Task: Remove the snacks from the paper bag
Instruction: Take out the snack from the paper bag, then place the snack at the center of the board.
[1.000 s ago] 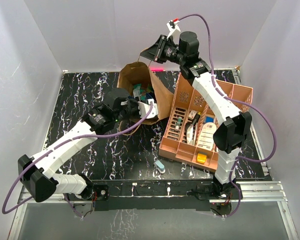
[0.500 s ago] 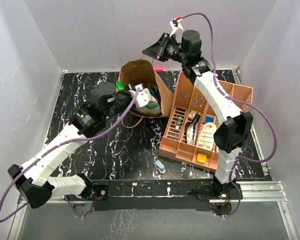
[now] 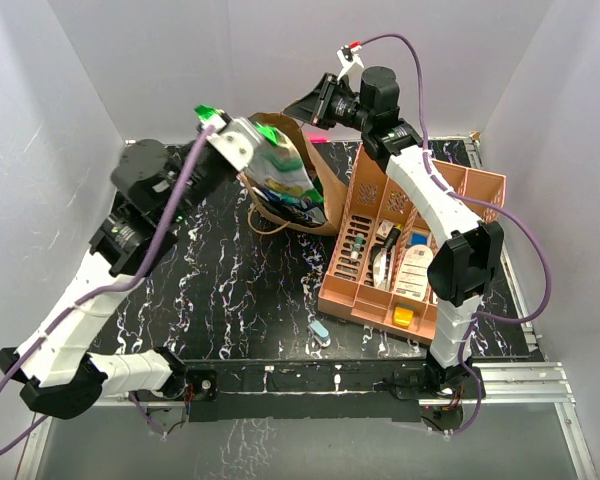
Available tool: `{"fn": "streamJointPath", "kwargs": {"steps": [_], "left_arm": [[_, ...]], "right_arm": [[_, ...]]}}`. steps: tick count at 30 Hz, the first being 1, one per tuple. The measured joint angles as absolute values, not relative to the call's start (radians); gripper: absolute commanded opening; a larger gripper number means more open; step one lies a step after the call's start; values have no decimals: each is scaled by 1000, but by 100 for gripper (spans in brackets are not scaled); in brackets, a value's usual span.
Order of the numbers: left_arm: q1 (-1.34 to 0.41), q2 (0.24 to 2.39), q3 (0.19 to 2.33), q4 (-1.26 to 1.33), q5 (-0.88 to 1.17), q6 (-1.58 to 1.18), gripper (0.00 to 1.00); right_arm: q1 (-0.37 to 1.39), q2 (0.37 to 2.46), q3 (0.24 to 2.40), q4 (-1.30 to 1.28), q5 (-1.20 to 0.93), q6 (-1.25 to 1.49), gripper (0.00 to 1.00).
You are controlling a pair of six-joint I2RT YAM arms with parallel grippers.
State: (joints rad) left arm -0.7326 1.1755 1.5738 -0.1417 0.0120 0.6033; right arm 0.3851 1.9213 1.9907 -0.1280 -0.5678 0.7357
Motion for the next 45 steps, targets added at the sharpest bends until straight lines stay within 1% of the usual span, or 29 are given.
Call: {"fn": "streamJointPath", "kwargs": {"steps": [9,13,17,22,27,30,36,40,45], "left_arm": [[-733,1200,1865,-139,-133,555,0],[-733,1173,1883,-142,-219,590,0],[-732,1061,1738,-167,-276,636,0],[-732,866,1531,-306,-273,640,0],[-732,694,1429,-462,-282,595,0],[-732,645,1395,-541,-308,544,0],[-732,676,1275,-700,-405,346,0],[-732,772,1187,-812,-473,180,0],[-732,885,1129,-848,-488,17,0]], "right_arm": [[385,1920,1980,-123,-568,736,7],[385,1911,1967,-123,-569,735,7],[384,1904,1965,-123,-571,732,7],[383,1903,1965,-123,-575,731,7],[378,1901,1958,-123,-579,723,7],[376,1893,1936,-123,-579,720,7],[375,1879,1908,-123,-578,708,7],[374,1866,1901,-124,-579,704,7],[373,1856,1900,-124,-579,698,7]]}}
